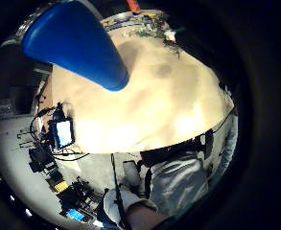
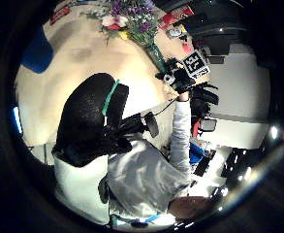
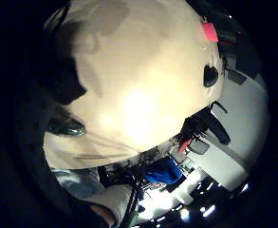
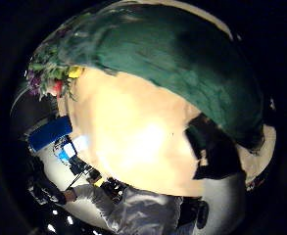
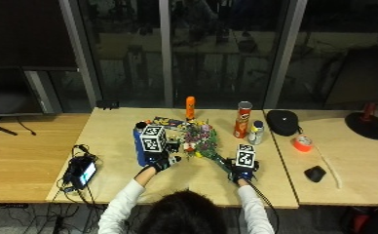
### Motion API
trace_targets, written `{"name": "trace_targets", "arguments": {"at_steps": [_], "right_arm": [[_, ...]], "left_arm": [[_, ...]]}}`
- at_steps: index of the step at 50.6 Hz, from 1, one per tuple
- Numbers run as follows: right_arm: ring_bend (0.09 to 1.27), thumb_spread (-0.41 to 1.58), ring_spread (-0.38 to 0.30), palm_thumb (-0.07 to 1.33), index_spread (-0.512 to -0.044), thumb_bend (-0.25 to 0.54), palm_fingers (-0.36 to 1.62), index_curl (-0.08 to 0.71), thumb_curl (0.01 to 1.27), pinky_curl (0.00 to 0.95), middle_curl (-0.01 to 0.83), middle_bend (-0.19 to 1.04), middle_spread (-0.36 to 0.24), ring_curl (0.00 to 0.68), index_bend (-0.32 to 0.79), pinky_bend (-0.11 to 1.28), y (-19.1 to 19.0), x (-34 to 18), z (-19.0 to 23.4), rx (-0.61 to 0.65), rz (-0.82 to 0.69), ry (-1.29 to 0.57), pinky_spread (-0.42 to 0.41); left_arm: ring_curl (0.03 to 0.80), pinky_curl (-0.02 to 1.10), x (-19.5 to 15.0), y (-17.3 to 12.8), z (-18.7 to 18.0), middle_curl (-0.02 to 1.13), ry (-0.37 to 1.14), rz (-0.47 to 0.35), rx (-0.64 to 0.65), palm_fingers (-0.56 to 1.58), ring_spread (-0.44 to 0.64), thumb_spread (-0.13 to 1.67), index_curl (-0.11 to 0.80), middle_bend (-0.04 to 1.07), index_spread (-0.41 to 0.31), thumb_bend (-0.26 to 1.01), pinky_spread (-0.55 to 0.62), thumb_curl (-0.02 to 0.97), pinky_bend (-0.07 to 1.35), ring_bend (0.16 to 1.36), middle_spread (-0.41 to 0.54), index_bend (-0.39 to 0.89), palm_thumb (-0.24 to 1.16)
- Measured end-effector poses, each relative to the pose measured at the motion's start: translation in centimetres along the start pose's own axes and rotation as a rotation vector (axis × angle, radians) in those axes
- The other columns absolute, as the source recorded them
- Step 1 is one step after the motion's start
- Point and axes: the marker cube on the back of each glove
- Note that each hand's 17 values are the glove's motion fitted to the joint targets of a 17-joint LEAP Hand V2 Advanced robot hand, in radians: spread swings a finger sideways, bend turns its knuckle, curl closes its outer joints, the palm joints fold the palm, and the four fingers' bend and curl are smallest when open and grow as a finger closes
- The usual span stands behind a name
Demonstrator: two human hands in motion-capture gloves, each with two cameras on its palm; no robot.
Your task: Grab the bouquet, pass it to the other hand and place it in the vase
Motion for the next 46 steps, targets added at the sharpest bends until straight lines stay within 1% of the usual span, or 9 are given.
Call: {"name": "trace_targets", "arguments": {"at_steps": [4,13,17,20,24,26,29,35,46], "right_arm": [[0.65,0.99,-0.188,0.87,-0.204,0.033,1.03,0.205,0.40,0.315,0.428,0.33,-0.117,0.359,0.16,0.69,0.2,-0.3,0.3,-0.068,0.003,0.006,-0.176],[0.60,1.07,-0.205,0.99,-0.235,0.070,1.15,0.298,0.43,0.337,0.457,0.31,-0.149,0.398,0.20,0.60,-0.5,-0.5,-0.6,0.006,-0.013,-0.010,-0.251],[0.68,1.10,-0.220,1.01,-0.244,0.071,1.31,0.303,0.44,0.333,0.489,0.39,-0.179,0.424,0.14,0.56,-0.7,-0.2,-0.8,0.012,0.007,-0.041,-0.275],[0.72,1.14,-0.221,1.02,-0.244,0.074,1.33,0.308,0.44,0.341,0.505,0.42,-0.190,0.437,0.13,0.57,-1.2,0.1,-1.0,0.094,0.005,-0.058,-0.290],[0.83,1.16,-0.216,1.00,-0.249,0.051,1.43,0.323,0.41,0.376,0.546,0.50,-0.195,0.480,0.16,0.64,-1.5,0.7,-1.8,0.301,0.054,-0.045,-0.294],[0.87,1.16,-0.214,0.98,-0.248,0.027,1.45,0.342,0.40,0.389,0.565,0.54,-0.195,0.498,0.19,0.66,-1.2,1.0,-2.4,0.430,0.096,-0.028,-0.288],[0.88,1.12,-0.205,0.93,-0.248,-0.019,1.54,0.393,0.39,0.403,0.601,0.64,-0.193,0.514,0.33,0.64,-1.6,1.2,-3.1,0.572,0.121,-0.073,-0.271],[0.93,1.09,-0.196,0.91,-0.240,-0.019,1.50,0.462,0.40,0.438,0.640,0.74,-0.186,0.542,0.45,0.68,-4.8,1.4,-4.1,0.643,0.067,-0.331,-0.258],[1.00,1.05,-0.187,0.98,-0.227,-0.009,1.42,0.533,0.45,0.483,0.671,0.83,-0.173,0.572,0.50,0.75,-2.4,0.1,-10.8,0.734,-0.008,-0.602,-0.241]], "left_arm": [[0.320,0.39,0.1,0.2,0.0,0.40,0.000,-0.003,-0.009,0.24,0.30,1.16,0.125,0.40,0.065,-0.02,0.27,0.309,0.51,0.74,0.199,0.08,0.34],[0.318,0.39,-0.2,-0.2,0.3,0.41,0.011,0.001,-0.026,0.24,0.30,1.16,0.126,0.40,0.065,-0.02,0.27,0.309,0.51,0.74,0.197,0.08,0.34],[0.316,0.38,-0.2,-0.3,0.2,0.40,0.013,0.000,-0.023,0.25,0.30,1.16,0.131,0.40,0.061,-0.02,0.27,0.310,0.51,0.73,0.192,0.09,0.34],[0.315,0.38,-0.2,-0.2,0.0,0.40,0.018,-0.001,-0.029,0.25,0.30,1.16,0.132,0.40,0.060,-0.02,0.27,0.310,0.51,0.73,0.190,0.09,0.34],[0.313,0.38,-0.2,-0.2,0.0,0.40,0.026,-0.005,-0.051,0.25,0.30,1.16,0.133,0.40,0.059,-0.02,0.27,0.310,0.50,0.72,0.188,0.09,0.34],[0.312,0.38,-0.3,-0.3,0.0,0.40,0.021,-0.019,-0.068,0.25,0.30,1.16,0.136,0.40,0.058,-0.02,0.27,0.310,0.50,0.72,0.188,0.09,0.34],[0.309,0.38,-0.7,-0.3,-0.2,0.40,0.006,-0.037,-0.088,0.27,0.30,1.16,0.147,0.40,0.052,-0.02,0.27,0.310,0.49,0.71,0.188,0.12,0.35],[0.301,0.37,-1.1,-0.2,-1.6,0.40,0.042,-0.034,-0.070,0.31,0.29,1.17,0.165,0.39,0.034,-0.02,0.27,0.307,0.47,0.69,0.178,0.12,0.34],[0.296,0.37,-0.8,-1.3,-4.8,0.39,0.210,0.017,-0.035,0.32,0.29,1.17,0.188,0.36,0.036,-0.02,0.25,0.306,0.44,0.66,0.174,0.12,0.33]]}}
